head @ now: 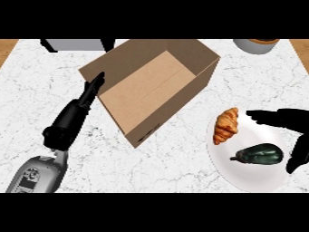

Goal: Pick the eggplant from the plate and place it in the cardboard box

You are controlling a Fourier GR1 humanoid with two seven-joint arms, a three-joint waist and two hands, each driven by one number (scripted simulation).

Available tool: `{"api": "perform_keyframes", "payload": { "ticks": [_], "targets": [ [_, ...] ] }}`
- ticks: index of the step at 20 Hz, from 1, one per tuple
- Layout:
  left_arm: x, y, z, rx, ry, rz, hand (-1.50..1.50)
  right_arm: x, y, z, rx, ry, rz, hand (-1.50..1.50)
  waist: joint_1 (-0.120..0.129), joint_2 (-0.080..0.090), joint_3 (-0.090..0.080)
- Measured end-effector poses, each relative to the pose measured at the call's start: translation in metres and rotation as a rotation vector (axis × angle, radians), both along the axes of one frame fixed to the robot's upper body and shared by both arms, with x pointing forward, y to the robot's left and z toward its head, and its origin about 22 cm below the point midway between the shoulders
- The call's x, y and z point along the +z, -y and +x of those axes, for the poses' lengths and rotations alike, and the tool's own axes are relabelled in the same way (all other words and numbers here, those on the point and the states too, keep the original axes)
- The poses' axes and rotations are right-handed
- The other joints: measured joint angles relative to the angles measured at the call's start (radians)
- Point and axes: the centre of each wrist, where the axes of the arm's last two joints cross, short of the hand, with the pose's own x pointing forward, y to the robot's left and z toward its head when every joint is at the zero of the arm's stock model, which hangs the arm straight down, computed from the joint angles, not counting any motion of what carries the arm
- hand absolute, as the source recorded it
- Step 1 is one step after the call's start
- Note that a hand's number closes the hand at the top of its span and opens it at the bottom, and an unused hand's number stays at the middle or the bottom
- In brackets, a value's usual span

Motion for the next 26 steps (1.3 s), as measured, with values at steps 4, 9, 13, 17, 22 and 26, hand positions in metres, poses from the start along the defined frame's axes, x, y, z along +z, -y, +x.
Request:
{"api": "perform_keyframes", "payload": {
  "ticks": [4,9,13,17,22,26],
  "targets": [
    [0.000,-0.003,0.002,-0.008,-0.002,0.000,0.00,-0.008,-0.014,0.000,0.026,-0.004,-0.002,-1.50,-0.003,0.000,-0.001],
    [-0.002,-0.001,0.001,-0.006,0.003,-0.001,0.00,-0.019,-0.016,-0.005,0.050,-0.017,-0.021,-1.50,-0.003,-0.001,0.000],
    [0.002,-0.004,0.001,-0.002,-0.012,-0.002,0.00,-0.021,-0.015,-0.007,0.062,-0.022,-0.042,-1.50,-0.002,-0.001,-0.003],
    [0.002,-0.004,0.002,-0.004,-0.018,0.003,0.00,-0.023,-0.018,-0.008,0.080,-0.024,-0.054,-1.50,-0.004,-0.004,-0.007],
    [0.001,-0.001,0.002,0.001,-0.022,0.003,0.00,-0.030,-0.021,-0.018,0.104,-0.010,-0.052,-1.50,-0.004,-0.009,-0.012],
    [0.000,0.001,-0.001,0.011,-0.015,0.009,0.00,-0.031,-0.027,-0.020,0.123,-0.002,-0.079,-1.50,-0.008,-0.010,-0.015]
  ]
}}
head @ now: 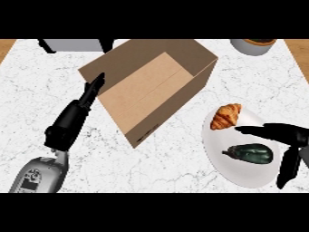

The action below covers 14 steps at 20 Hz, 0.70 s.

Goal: Pick the eggplant from the plate and place it in the cardboard box

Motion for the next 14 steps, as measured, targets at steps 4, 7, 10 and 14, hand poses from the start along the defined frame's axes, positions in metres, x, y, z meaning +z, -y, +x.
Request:
{"api": "perform_keyframes", "payload": {
  "ticks": [4,7,10,14],
  "targets": [
    [-0.002,0.003,0.000,0.000,0.005,0.000,0.00,-0.005,-0.004,-0.004,0.020,0.010,-0.014,-1.50,0.000,-0.003,-0.004],
    [0.000,0.001,0.000,-0.001,-0.002,-0.001,0.00,-0.010,-0.005,-0.009,0.025,0.018,-0.013,1.50,0.001,-0.006,-0.009],
    [-0.001,-0.001,0.001,-0.013,0.002,-0.007,0.00,-0.012,-0.006,-0.011,0.035,0.038,-0.020,1.50,0.001,-0.007,-0.011],
    [0.000,-0.005,0.000,-0.011,-0.007,-0.007,0.00,-0.014,-0.004,-0.015,0.033,0.079,-0.011,1.50,0.002,-0.008,-0.011]
  ]
}}
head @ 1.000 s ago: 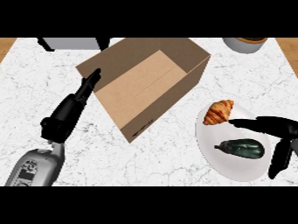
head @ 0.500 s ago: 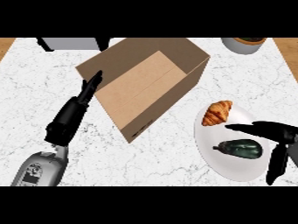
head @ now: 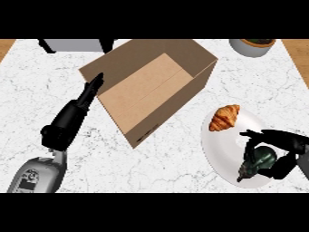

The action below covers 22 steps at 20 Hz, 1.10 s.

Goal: Pick the eggplant from the plate and place it in the cardboard box

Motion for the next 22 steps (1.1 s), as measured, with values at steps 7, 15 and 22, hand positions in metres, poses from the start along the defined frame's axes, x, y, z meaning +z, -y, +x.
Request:
{"api": "perform_keyframes", "payload": {
  "ticks": [7,15,22],
  "targets": [
    [-0.002,0.002,0.001,-0.006,-0.006,-0.003,0.00,0.045,-0.119,0.029,0.327,0.513,-0.034,1.50,0.010,-0.002,0.016],
    [-0.003,-0.002,-0.003,0.010,0.006,-0.003,0.00,0.059,-0.218,-0.009,0.430,1.046,-0.016,1.50,-0.008,0.006,0.024],
    [-0.002,-0.002,-0.003,0.011,-0.001,-0.008,0.00,0.099,-0.217,-0.053,0.381,1.214,0.079,1.50,-0.017,0.009,0.025]
  ]
}}
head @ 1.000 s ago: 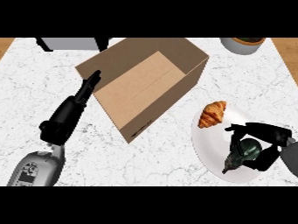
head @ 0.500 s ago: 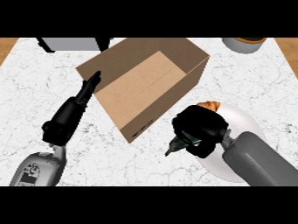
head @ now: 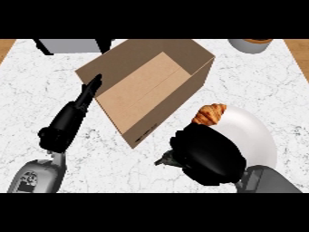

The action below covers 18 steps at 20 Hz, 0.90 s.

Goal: Pick the eggplant from the plate and place it in the cardboard box

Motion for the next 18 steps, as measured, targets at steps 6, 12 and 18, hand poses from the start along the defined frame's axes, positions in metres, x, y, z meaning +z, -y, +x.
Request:
{"api": "perform_keyframes", "payload": {
  "ticks": [6,12,18],
  "targets": [
    [-0.001,0.002,-0.001,0.012,0.006,0.006,0.00,0.059,0.019,-0.034,0.051,-0.001,0.139,1.50,-0.003,0.001,0.000],
    [0.000,0.001,0.000,-0.001,0.011,0.005,0.00,0.104,0.041,-0.049,-0.010,-0.027,0.275,1.50,0.003,0.003,0.000],
    [0.000,0.001,0.002,-0.012,0.016,0.006,0.00,0.134,0.037,-0.037,-0.107,-0.024,0.342,1.50,0.014,0.006,-0.001]
  ]
}}
